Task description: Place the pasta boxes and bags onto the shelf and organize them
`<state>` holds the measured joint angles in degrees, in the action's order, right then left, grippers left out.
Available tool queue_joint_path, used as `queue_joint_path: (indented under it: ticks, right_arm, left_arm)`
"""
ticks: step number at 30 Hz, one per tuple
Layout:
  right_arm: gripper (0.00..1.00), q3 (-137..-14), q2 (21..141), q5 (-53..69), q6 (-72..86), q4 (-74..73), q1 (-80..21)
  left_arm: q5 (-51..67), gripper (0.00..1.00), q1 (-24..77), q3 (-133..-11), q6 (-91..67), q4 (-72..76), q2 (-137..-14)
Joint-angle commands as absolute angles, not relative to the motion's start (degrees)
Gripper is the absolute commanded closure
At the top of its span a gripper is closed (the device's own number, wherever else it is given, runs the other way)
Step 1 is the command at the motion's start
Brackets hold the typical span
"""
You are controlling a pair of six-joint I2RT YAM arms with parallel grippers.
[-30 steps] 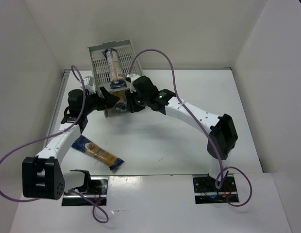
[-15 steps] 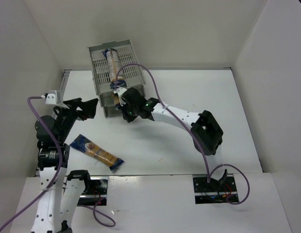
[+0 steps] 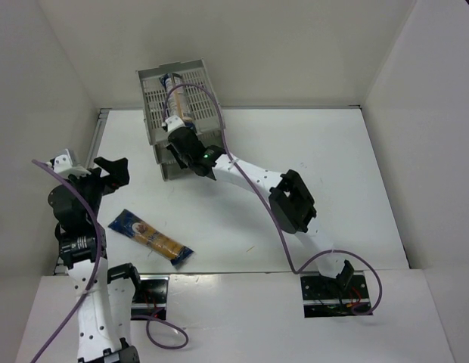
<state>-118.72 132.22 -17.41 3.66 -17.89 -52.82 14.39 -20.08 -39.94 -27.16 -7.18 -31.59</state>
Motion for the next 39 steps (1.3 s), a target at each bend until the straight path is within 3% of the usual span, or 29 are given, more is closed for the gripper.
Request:
queue_joint_path:
  ticks: [1,8,14,15,16,18,19,21,22,23,28,30,39]
  right_arm:
    - [1.0,-123.3,133.3,-27.6,2.7,-12.6,-52.5]
    - [1.0,-126.0,135.7,-30.3,2.7,-10.9,-53.5]
    - [0.99,-122.0,129.9,-20.6,0.0,-15.4,-55.4]
    - [0.93,-121.0,127.2,-19.2,-0.6,-16.0,-55.4]
    - [0.73,-120.1,125.7,-17.4,-0.6,-16.6,-55.4]
    - [0.49,-117.9,121.3,-13.6,-1.2,-18.5,-55.4]
    - [0.27,-117.3,120.1,-12.8,-3.1,-19.1,-55.4]
    - [0.13,-117.3,117.7,-9.9,-5.3,-22.5,-56.0]
    - [0.13,-117.3,115.4,-8.9,-8.1,-23.9,-56.0]
    - [0.0,-116.7,114.3,-7.8,-9.6,-25.6,-57.2]
    - [0.0,-100.1,107.9,8.7,-13.2,-31.3,-59.8]
    - [0.0,-98.2,108.9,9.8,-9.3,-29.7,-62.6]
    - [0.01,-111.7,128.0,8.6,-5.7,-26.2,-71.9]
  left_arm:
    - [13.5,0.01,-20.5,-40.3,-26.3,-5.7,-30.9]
    - [13.0,0.01,-20.5,-39.2,-25.8,-4.6,-32.0]
    - [11.3,0.01,-20.5,-39.8,-24.5,-5.2,-30.8]
    - [10.5,0.01,-20.5,-39.8,-24.5,-5.9,-29.5]
    - [9.7,0.01,-20.5,-39.8,-24.5,-5.9,-29.5]
    - [8.5,0.01,-21.1,-39.8,-23.4,-6.5,-28.1]
    - [6.7,0.01,-21.1,-39.8,-23.4,-6.5,-27.3]
    - [4.3,0.01,-21.1,-40.3,-21.5,-7.1,-25.9]
    - [2.9,0.01,-21.1,-41.1,-21.0,-7.1,-25.8]
    - [-1.4,0.01,-21.1,-41.1,-21.0,-7.6,-24.9]
    - [-14.8,0.01,-24.1,-42.2,-18.0,-7.6,-19.3]
    - [-17.7,0.01,-24.6,-43.3,-16.4,-8.2,-17.0]
    - [-21.4,0.01,-22.3,-49.0,-9.2,-14.2,-13.1]
